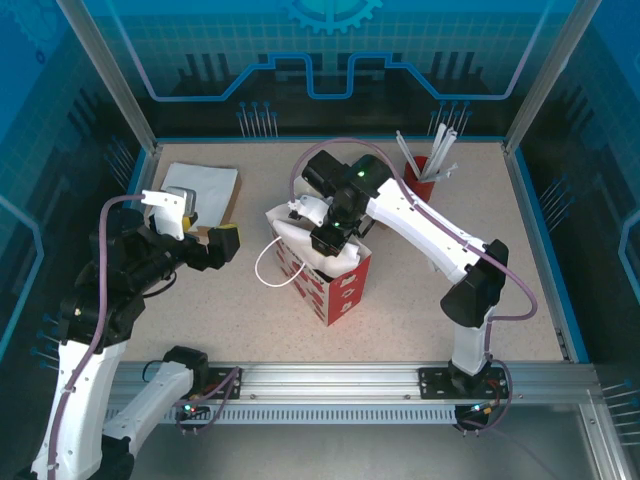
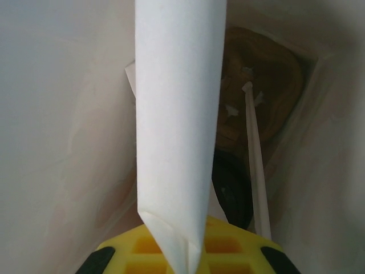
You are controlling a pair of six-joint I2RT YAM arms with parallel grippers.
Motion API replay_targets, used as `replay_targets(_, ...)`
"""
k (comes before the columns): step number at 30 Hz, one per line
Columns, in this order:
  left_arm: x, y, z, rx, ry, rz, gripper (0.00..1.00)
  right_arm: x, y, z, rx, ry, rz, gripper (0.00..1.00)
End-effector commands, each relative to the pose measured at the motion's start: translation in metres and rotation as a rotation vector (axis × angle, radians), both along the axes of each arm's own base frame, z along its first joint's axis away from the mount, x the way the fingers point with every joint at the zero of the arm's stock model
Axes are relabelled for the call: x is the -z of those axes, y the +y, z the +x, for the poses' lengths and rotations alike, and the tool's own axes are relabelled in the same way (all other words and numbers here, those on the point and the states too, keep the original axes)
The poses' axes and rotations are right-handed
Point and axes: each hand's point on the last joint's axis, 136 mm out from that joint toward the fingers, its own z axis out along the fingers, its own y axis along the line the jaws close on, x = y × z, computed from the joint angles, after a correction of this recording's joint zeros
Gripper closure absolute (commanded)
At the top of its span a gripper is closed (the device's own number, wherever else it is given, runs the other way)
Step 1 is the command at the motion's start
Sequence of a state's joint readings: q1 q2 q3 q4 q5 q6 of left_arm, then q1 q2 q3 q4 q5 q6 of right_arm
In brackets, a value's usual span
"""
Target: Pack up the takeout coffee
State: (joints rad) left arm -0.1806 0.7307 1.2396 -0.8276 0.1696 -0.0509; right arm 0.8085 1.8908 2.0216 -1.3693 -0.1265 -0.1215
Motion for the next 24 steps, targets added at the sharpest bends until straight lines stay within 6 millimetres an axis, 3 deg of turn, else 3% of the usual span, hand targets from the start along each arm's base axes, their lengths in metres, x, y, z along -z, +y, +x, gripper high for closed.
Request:
replay_targets(1, -0.003, -0.004, 0.002, 0.018, -0.018, -0.012, 0.01, 0.013, 0.003, -0.006, 0.004, 0.028, -0.034, 0.91)
replay_targets(7, -0.002, -0.004, 0.002, 0.015, -0.019, -0.011, 0.01, 0.02, 0.005, -0.006, 0.001, 0.041, -0.047, 0.85)
replay_targets(11, -0.004, -0.004, 0.003, 0.016, -0.022, -0.013, 0.01, 0.013, 0.005, -0.004, 0.008, 0.022, -0.037, 0.73)
replay_targets(24, -0.006, -0.005, 0.003, 0.018, -0.027, -0.022, 0.01, -0.052, -0.002, -0.004, 0.036, -0.104, 0.063, 0.41)
